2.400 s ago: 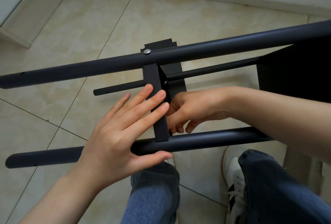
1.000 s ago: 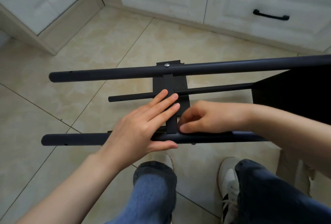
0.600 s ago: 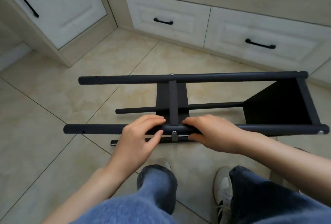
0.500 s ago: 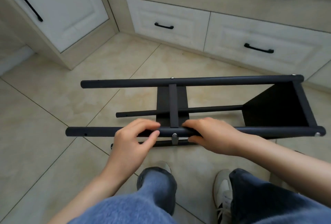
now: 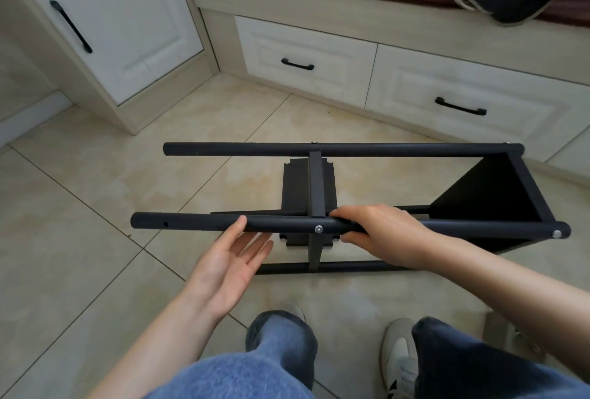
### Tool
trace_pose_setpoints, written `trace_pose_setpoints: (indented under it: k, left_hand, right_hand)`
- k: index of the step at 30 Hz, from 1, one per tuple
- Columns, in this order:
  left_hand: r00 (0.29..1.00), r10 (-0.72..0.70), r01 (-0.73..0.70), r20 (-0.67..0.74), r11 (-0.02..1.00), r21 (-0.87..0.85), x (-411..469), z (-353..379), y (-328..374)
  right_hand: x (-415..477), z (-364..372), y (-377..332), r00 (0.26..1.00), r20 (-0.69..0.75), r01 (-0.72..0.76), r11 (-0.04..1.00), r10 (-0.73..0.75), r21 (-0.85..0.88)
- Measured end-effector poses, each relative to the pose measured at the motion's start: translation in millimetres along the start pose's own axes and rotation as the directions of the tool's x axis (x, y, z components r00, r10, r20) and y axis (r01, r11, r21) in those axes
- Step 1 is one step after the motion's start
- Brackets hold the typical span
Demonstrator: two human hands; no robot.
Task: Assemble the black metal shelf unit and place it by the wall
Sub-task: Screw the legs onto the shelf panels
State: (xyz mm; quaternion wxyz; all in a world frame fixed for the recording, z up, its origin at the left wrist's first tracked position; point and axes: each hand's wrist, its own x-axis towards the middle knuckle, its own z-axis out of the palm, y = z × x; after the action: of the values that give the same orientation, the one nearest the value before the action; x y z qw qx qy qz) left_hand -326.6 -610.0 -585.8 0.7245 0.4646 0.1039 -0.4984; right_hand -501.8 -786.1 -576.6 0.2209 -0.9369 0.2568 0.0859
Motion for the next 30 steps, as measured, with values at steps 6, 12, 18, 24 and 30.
trace_pose_setpoints:
  k: [6, 12, 18, 24, 30]
  left_hand:
    - [0.999, 0.033, -0.032, 0.028, 0.998, -0.048, 15.0, -1.3, 4.1]
    - [0.996, 0.038, -0.031, 0.080, 0.996, -0.084, 19.3, -1.4, 4.4]
    - [0.988, 0.057, -0.043, 0.145, 0.994, -0.097, 25.3, 5.4, 8.6]
    - [0.980, 0.120, -0.112, 0.160, 0.992, -0.056, 31.6, 27.3, 11.2]
    - [0.968, 0.163, -0.166, 0.190, 0.986, 0.002, 37.1, 43.5, 23.1]
  right_hand:
    - [-3.7, 1.6, -1.4, 0.998, -0.065, -0.024, 0.999, 0.025, 0.022]
    - [-10.8, -10.6, 6.0, 0.998, -0.018, -0.062, 0.996, 0.061, -0.069]
    - [-13.5, -16.1, 13.6, 0.998, -0.037, -0.054, 0.986, 0.049, -0.159]
    - [-11.4, -34.4, 26.5, 0.998, -0.047, -0.047, 0.984, 0.040, -0.170]
    - [-8.3, -45.0, 24.8, 0.996, -0.079, -0.047, 0.972, 0.030, -0.229]
